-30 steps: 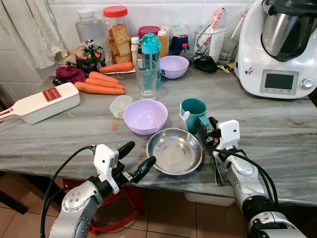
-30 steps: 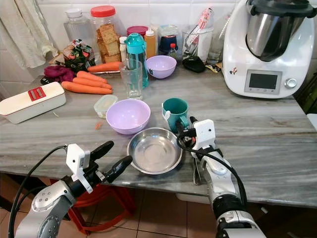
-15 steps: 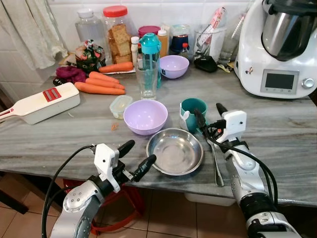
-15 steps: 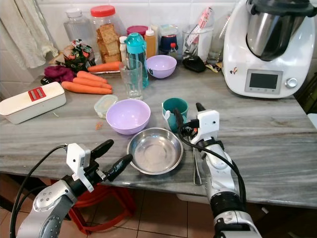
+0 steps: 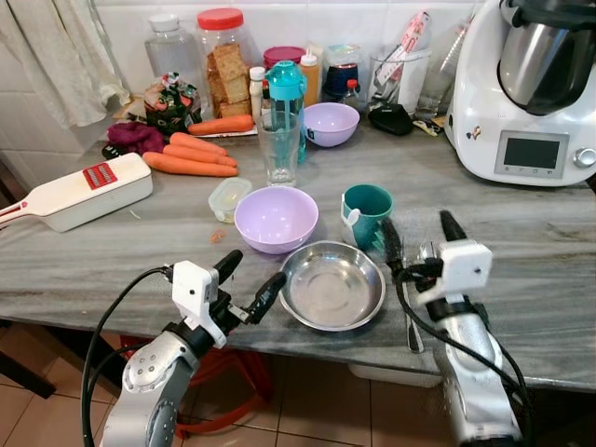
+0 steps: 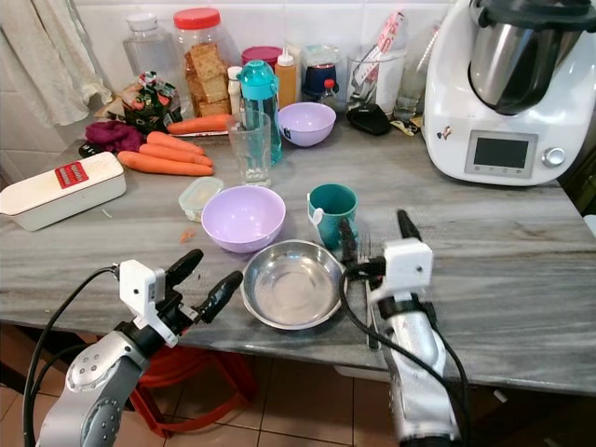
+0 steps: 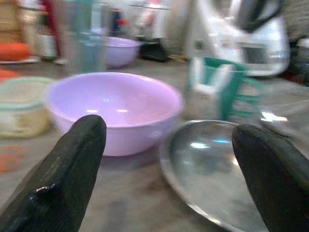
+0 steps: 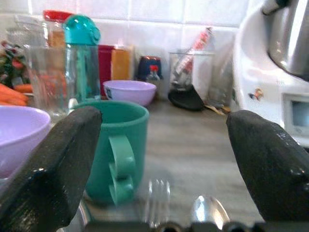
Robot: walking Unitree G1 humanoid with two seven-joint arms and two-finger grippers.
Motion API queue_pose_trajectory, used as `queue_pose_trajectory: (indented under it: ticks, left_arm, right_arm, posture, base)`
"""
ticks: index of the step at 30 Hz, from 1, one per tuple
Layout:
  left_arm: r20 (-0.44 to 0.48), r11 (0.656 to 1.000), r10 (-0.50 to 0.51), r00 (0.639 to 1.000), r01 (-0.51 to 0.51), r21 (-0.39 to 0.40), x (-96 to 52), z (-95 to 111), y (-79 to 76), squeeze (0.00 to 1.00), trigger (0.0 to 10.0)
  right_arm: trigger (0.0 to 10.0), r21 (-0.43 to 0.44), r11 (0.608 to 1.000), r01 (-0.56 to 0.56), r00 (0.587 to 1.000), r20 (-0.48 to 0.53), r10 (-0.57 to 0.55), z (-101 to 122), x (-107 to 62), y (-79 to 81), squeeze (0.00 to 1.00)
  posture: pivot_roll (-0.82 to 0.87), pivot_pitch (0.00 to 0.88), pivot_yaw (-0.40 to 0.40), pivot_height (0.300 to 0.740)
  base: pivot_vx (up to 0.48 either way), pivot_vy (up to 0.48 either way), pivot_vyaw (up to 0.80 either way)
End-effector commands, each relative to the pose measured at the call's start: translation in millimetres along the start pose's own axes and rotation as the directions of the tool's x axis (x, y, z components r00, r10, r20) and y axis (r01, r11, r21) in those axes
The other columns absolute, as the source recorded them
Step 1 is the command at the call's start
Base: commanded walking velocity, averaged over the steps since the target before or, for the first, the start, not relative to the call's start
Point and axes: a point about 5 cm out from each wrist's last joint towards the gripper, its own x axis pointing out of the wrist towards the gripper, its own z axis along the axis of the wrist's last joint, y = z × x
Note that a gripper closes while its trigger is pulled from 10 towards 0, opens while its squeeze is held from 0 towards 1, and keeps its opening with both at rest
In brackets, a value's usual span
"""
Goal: Setting the table
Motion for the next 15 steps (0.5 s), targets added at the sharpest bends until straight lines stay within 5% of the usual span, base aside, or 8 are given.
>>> queue_pose_trajectory:
  ticks: [1, 2, 3, 4, 5, 15]
  left_arm:
    - [-0.024, 0.996, 0.09, 0.996, -0.089, 0.019, 1.5, -3.7, 10.0, 0.0, 10.0]
    - [-0.033, 0.992, 0.125, 0.992, -0.125, 0.022, 2.5, -5.8, 13.5, 0.0, 10.0]
    - [-0.035, 0.99, 0.138, 0.99, -0.137, 0.028, 2.7, -6.7, 14.5, 0.0, 10.0]
    - [-0.036, 0.988, 0.153, 0.988, -0.151, 0.041, 2.8, -7.2, 15.5, 0.0, 10.0]
    - [-0.042, 0.98, 0.191, 0.981, -0.189, 0.057, 3.1, -9.1, 17.2, 0.0, 10.0]
    - [-0.046, 0.965, 0.254, 0.966, -0.251, 0.076, 6.2, -14.1, 17.9, 0.0, 10.0]
  right_arm:
    - [10.0, -0.01, 1.0, 0.009, 1.0, 0.005, -0.009, 5.4, -2.9, 0.6, 1.0]
    - [10.0, -0.027, 1.0, 0.006, 1.0, -0.007, -0.006, 5.9, -6.6, 1.5, 0.91]
    - [10.0, -0.027, 1.0, -0.001, 1.0, -0.013, 0.001, 5.9, -7.8, 2.2, 0.58]
    - [10.0, -0.028, 1.0, -0.006, 1.0, -0.017, 0.005, 6.6, -9.0, 3.1, 0.41]
    - [10.0, -0.035, 0.999, -0.005, 1.0, -0.022, 0.004, 7.6, -10.3, 3.1, 0.0]
    - [10.0, -0.039, 0.998, -0.039, 0.999, -0.035, 0.038, 13.7, -5.1, 8.1, 0.0]
  posture:
    - [0.02, 0.0, 0.035, 0.74]
    - [0.02, 0.0, 0.035, 0.74]
    - [0.01, 0.0, 0.033, 0.74]
    - [0.01, 0.0, 0.033, 0.74]
    - [0.01, 0.0, 0.03, 0.74]
    - [0.01, 0.0, 0.012, 0.74]
  base:
    - [0.0, 0.0, 0.0]
    - [0.0, 0.0, 0.0]
    - [0.0, 0.0, 0.0]
    - [0.0, 0.0, 0.0]
    - [0.0, 0.0, 0.8]
    - [0.0, 0.0, 0.8]
